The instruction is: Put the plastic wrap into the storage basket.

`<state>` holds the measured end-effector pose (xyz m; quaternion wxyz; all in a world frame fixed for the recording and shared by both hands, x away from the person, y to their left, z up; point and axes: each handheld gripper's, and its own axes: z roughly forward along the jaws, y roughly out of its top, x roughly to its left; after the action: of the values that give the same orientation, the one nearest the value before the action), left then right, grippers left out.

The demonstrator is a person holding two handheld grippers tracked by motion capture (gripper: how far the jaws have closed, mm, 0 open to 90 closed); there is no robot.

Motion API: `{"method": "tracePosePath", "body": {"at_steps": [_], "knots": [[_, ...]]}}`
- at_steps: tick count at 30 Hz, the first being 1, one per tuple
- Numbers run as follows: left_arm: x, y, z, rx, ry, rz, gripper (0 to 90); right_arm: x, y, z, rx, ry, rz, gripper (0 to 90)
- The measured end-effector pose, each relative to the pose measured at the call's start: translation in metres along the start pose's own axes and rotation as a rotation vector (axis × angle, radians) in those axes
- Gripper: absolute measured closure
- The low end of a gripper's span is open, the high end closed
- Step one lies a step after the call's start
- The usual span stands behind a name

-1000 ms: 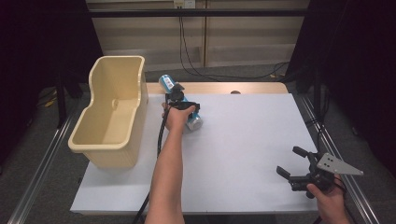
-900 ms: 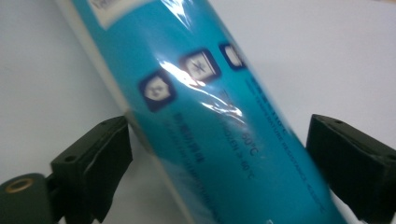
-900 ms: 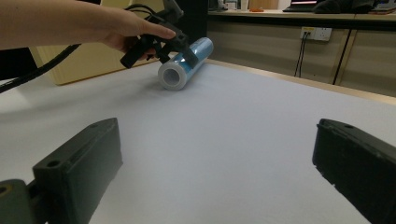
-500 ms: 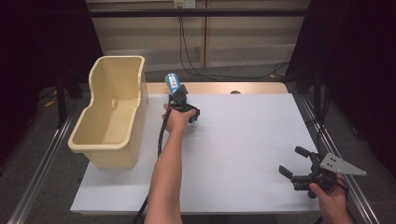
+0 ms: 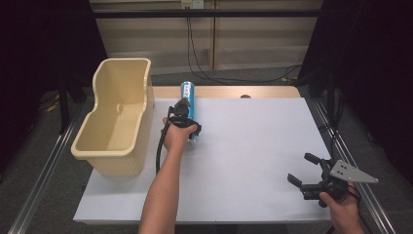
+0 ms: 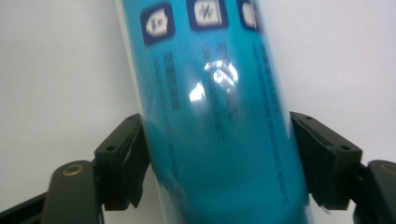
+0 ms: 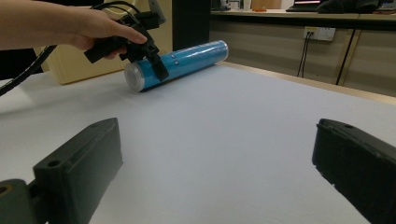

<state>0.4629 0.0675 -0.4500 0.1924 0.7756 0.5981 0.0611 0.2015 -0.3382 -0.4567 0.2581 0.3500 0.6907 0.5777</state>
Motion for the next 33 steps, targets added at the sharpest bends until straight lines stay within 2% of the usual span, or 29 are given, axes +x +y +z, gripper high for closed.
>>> {"method": "tracePosePath", "body": {"at_steps": [2,4,8,10,14,20,22,28,29,30,31,33], "knots": [[0.001,0.004,-0.001,-0.053,0.032,0.02,22.7,0.0,0.0,0.0,-0.001,0.002,-0.001,1.2],[0.002,0.009,0.0,-0.068,0.038,0.007,21.0,0.0,0.0,0.0,0.003,0.001,0.001,1.2],[0.002,0.02,0.009,-0.048,0.046,0.007,18.3,-0.003,-0.001,0.0,0.002,-0.004,0.009,1.1],[0.003,0.026,0.014,-0.047,0.042,-0.007,18.3,-0.004,-0.002,-0.002,-0.001,-0.005,0.014,1.2],[0.005,0.04,0.019,-0.062,0.057,-0.016,19.7,-0.007,-0.002,-0.003,-0.006,-0.008,0.02,1.1],[0.011,0.059,0.023,-0.087,0.072,-0.067,23.6,-0.01,-0.003,-0.003,-0.012,-0.004,0.034,1.1],[0.013,0.064,0.025,-0.092,0.075,-0.069,23.5,-0.01,-0.003,-0.003,-0.012,-0.004,0.033,1.1],[0.014,0.071,0.037,-0.077,0.095,-0.092,23.8,-0.013,-0.003,-0.001,-0.018,-0.001,0.041,1.2],[0.014,0.072,0.038,-0.058,0.098,-0.084,24.9,-0.014,-0.003,-0.001,-0.019,0.0,0.043,1.2],[0.014,0.073,0.038,-0.059,0.092,-0.086,24.9,-0.014,-0.003,-0.001,-0.019,0.0,0.043,1.2],[0.013,0.073,0.038,-0.056,0.094,-0.082,28.6,-0.014,-0.002,-0.001,-0.021,0.0,0.05,1.1],[0.01,0.074,0.038,-0.05,0.111,-0.082,29.2,-0.014,-0.002,-0.001,-0.022,0.0,0.052,1.1]]}}
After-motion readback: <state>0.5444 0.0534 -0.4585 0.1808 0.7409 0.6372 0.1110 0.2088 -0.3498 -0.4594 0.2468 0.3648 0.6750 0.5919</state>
